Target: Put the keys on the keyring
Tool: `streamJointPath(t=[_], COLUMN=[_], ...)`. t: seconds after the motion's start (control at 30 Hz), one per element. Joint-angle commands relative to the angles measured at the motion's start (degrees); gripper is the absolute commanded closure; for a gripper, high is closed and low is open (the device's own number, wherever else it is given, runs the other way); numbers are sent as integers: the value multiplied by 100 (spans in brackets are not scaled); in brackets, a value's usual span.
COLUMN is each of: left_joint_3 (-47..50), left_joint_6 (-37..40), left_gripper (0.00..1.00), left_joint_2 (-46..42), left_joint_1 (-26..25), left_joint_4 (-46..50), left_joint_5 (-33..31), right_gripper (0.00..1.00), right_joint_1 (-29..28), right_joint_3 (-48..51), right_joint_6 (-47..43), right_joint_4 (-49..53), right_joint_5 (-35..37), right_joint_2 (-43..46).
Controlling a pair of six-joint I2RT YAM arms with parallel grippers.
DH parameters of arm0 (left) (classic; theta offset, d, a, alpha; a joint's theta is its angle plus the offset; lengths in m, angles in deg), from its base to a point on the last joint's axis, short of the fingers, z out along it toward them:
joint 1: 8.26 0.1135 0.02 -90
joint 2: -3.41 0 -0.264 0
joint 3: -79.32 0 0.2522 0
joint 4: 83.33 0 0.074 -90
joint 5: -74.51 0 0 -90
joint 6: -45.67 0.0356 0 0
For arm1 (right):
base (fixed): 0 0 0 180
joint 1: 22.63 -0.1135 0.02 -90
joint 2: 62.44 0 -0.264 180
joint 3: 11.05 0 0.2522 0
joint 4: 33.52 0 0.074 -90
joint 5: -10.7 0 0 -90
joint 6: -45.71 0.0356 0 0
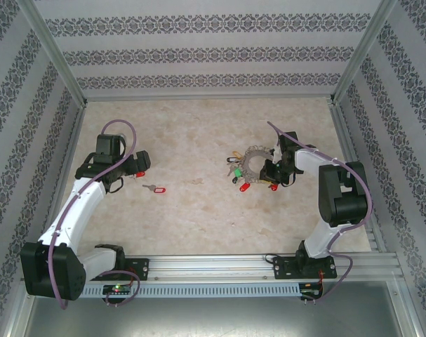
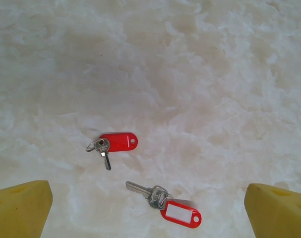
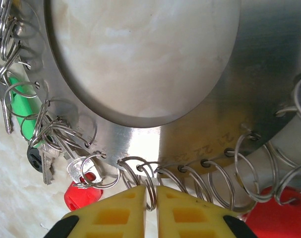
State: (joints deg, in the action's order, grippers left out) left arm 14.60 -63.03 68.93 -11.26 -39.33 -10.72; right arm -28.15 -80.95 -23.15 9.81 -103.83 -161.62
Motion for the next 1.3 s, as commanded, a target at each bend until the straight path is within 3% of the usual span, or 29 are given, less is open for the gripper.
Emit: streamJointPath(t=[0.0, 0.2, 0.4, 0.47, 0.6, 0.67, 0.73, 0.8, 0.93, 1.07, 1.13, 1.27], left_joint_3=[-85, -125, -69, -14, 251, 496, 788, 928, 1084, 1213, 1268, 1368], left_joint_6=[12, 103, 212, 272, 220, 30, -8, 355, 1822, 3059, 3641, 4048], left_gripper=[0, 0, 0, 0, 3, 4, 5, 6, 7, 12, 12, 13], left_joint_2=[-83, -160, -344, -427, -579, -679, -806, -848, -676, -277, 4, 596], left_joint_1=[-16, -16, -18, -25, -114, -249, -613, -1128, -2194, -2669, -2906, -3028], left_joint_4=[184, 271, 222, 92, -554, -1151, -1899, -2413, -3210, -3786, -4036, -4800], left_joint_5=[59, -155, -103, 172, 1301, 1812, 1933, 1820, 1874, 2739, 2782, 3074], right_gripper=[89, 99, 100, 100, 100, 100, 100, 100, 100, 100, 100, 100], right_joint_1=[-62, -59, -81, -131, -341, -407, -494, -565, -728, -925, -991, -1138], right_joint_3=[-36, -7, -115, -137, -214, -210, -178, -163, -242, -480, -518, -625], right_joint_6=[29, -71, 27, 348, 943, 1278, 1697, 2113, 3067, 3677, 4030, 4390], right_joint_4=[50, -3, 155, 227, 329, 296, 222, 136, -63, -8, -37, -3], right_joint_5=[-42, -157, -254, -364, -555, -564, -584, -680, -995, -1094, -1274, -1580], right_joint_2=[-111, 66, 475, 629, 882, 1012, 1108, 1174, 1257, 1374, 1433, 1505])
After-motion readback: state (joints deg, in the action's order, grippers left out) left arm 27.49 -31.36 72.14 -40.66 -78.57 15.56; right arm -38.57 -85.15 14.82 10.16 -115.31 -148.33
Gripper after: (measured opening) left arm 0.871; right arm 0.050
